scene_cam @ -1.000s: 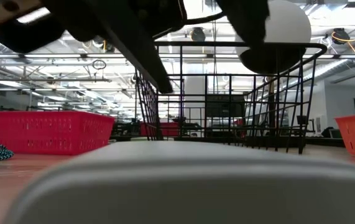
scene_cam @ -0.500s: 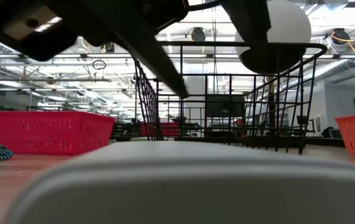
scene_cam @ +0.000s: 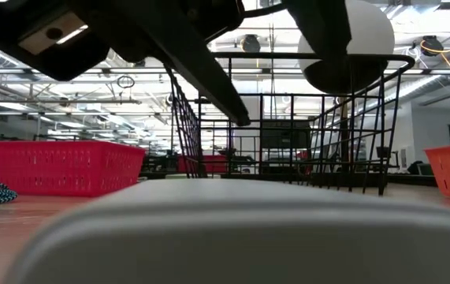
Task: Pick and place items into bin
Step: Put the right charger adapter into the black wire basket
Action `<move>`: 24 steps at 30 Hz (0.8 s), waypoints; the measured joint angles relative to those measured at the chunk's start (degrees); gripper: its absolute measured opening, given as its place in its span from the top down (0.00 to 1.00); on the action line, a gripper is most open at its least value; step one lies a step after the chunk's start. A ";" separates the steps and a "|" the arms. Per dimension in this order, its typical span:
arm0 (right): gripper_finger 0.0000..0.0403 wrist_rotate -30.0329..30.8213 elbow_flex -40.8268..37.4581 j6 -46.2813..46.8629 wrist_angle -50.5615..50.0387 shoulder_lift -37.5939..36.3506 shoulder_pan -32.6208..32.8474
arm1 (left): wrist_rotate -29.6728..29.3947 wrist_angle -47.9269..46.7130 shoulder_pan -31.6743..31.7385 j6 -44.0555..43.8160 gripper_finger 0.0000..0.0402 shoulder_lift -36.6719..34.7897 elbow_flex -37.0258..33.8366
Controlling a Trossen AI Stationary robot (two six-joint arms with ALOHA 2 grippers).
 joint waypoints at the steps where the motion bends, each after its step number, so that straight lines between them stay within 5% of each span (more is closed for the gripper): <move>1: 1.00 0.00 0.00 0.00 0.00 0.00 0.00 | 0.16 0.16 0.10 -0.41 0.54 0.00 0.00; 7: 1.00 0.00 0.00 0.00 0.00 0.00 0.00 | 1.02 -0.72 0.19 -1.94 0.50 0.00 0.00; 19: 1.00 0.00 0.00 0.00 0.00 0.00 0.00 | 5.80 -1.90 -0.19 -11.63 0.09 0.26 0.00; 24: 1.00 -0.01 0.00 0.01 0.02 0.00 0.00 | 6.18 -1.78 -1.17 -20.43 0.02 1.01 0.04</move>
